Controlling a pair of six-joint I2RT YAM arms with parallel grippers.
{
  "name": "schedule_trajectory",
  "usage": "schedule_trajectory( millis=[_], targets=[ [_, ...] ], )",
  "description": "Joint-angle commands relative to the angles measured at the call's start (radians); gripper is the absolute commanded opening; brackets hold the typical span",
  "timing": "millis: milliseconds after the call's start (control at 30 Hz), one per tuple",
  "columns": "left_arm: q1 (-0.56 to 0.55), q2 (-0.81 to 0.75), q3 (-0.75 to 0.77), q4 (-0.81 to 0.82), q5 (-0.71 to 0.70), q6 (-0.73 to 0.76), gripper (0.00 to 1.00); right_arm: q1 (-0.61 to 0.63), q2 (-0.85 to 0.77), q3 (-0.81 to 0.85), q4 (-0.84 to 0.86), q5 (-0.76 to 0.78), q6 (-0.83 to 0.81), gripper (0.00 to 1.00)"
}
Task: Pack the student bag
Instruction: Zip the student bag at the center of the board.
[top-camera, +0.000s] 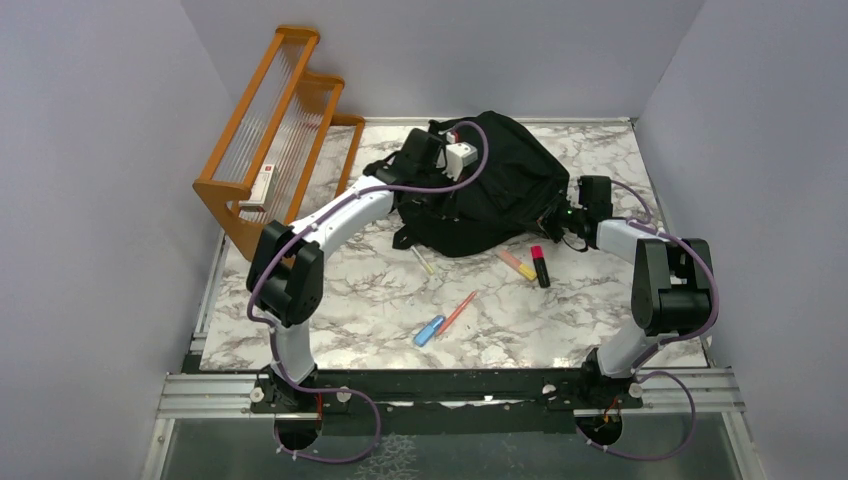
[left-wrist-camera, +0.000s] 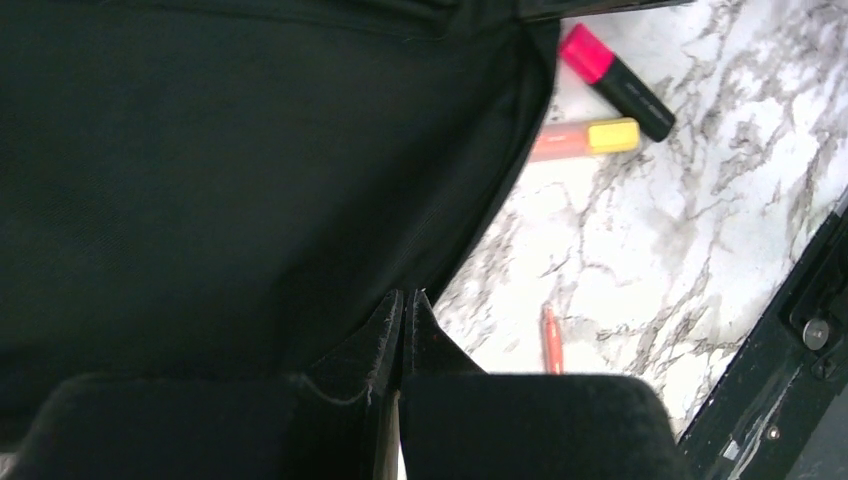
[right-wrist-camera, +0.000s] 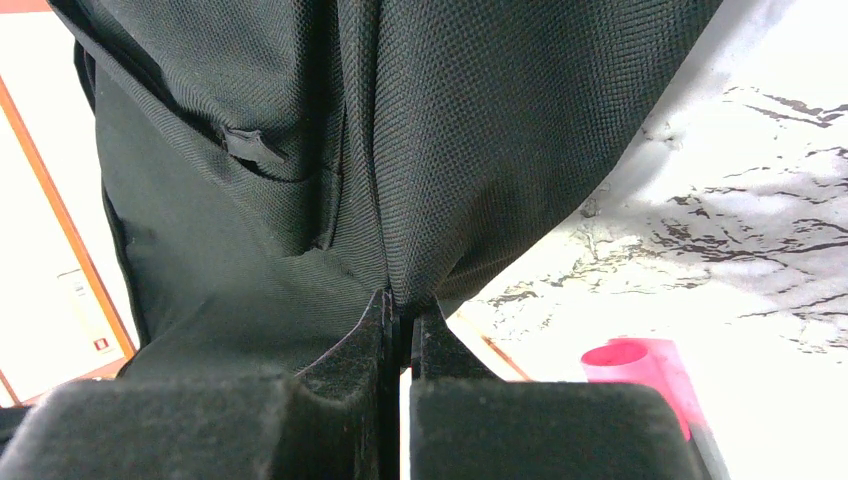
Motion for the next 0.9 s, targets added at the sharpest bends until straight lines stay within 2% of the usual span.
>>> schedule_trajectory(
  millis=[0,633,767,867],
  targets=[
    [0.081,-0.092,-0.043,0.015,-0.037,-0.013,0.00,-0.026,0.016,0.025,0.022,0.062,-0.028,0.01],
    [0.265,-0.163,-0.161,0.159,-0.132,-0.061,0.00,-0.042,0.007,0.031,-0.010,0.092,-0.067,0.01],
    [0.275,-0.145,-0.163,0.236,-0.061,-0.081,0.00,-0.043,-0.008,0.030,-0.019,0.082,-0.092,0.02],
    [0.275,-0.125,-0.142,0.280,0.026,-0.102,0.00,-0.043,-0.035,0.037,-0.028,0.049,-0.137,0.12]
  ],
)
